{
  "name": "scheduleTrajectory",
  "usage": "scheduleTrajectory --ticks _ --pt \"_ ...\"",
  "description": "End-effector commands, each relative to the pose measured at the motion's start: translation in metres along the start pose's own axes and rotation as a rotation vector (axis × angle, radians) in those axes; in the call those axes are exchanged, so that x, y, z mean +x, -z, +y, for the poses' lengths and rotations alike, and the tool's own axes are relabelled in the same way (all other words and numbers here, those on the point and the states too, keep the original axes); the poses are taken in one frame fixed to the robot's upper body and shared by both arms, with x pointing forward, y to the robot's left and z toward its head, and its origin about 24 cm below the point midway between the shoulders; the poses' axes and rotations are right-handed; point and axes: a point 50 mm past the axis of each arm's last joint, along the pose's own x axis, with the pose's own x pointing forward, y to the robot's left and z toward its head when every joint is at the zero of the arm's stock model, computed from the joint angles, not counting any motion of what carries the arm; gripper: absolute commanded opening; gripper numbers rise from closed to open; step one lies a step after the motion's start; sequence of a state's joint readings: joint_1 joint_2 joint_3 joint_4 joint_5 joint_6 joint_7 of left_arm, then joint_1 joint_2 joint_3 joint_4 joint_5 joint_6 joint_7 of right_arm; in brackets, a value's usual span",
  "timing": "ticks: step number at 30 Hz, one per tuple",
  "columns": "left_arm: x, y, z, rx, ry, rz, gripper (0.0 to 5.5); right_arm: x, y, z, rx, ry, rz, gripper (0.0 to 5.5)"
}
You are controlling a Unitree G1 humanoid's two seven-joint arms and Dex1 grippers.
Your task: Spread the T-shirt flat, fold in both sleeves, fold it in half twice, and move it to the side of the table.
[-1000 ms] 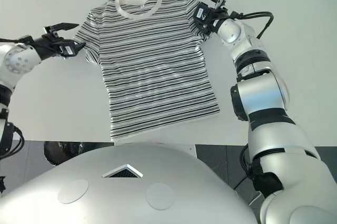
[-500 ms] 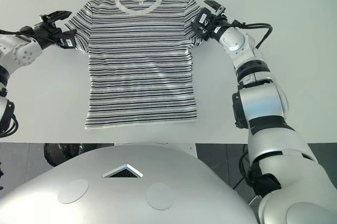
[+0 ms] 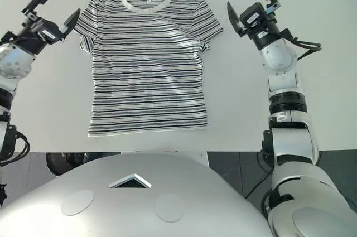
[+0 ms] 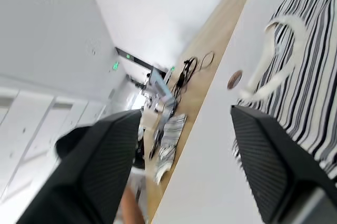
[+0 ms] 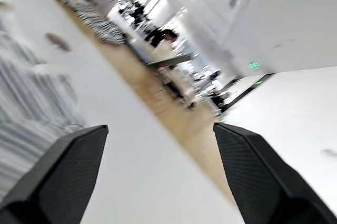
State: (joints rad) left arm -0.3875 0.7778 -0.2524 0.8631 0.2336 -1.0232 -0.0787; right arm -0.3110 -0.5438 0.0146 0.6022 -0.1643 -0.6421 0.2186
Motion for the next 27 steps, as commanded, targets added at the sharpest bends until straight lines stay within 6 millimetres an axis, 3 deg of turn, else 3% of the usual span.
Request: scheduleTrajectory --ticks 1,2,5,8,10,15,22,27 --pt "-0.017 -0.028 -0.025 -0.074 0.085 -0.077 3.14 -0.013 -0.023 -0.02 0.008 0.117 -0.084 3.77" --pt "-0.022 -0.042 -0.038 -0.108 0.149 -0.124 3.14 -0.017 -0.032 -0.016 0.035 0.088 -0.119 3.77" --pt "-0.05 -0.092 -0.071 -0.251 0.442 -0.257 3.14 -0.048 -0.065 0.033 0.244 -0.282 -0.226 3.77" --pt "-0.069 -0.116 -0.08 -0.342 0.644 -0.281 3.14 -0.083 -0.068 0.073 0.285 -0.649 -0.147 3.77" --pt "-0.077 -0.118 -0.083 -0.35 0.737 -0.252 3.14 -0.1 -0.063 0.085 0.284 -0.834 -0.075 3.77" --pt "-0.087 -0.103 -0.095 -0.283 0.866 -0.133 3.14 -0.116 -0.051 0.092 0.197 -1.064 0.051 3.77" --pt "-0.104 -0.076 -0.117 -0.193 1.014 0.006 3.14 -0.137 -0.037 0.099 0.097 -1.206 0.161 3.77" --pt "-0.117 -0.08 -0.124 -0.217 1.099 0.003 3.14 -0.15 -0.039 0.099 0.083 -1.251 0.181 3.77"
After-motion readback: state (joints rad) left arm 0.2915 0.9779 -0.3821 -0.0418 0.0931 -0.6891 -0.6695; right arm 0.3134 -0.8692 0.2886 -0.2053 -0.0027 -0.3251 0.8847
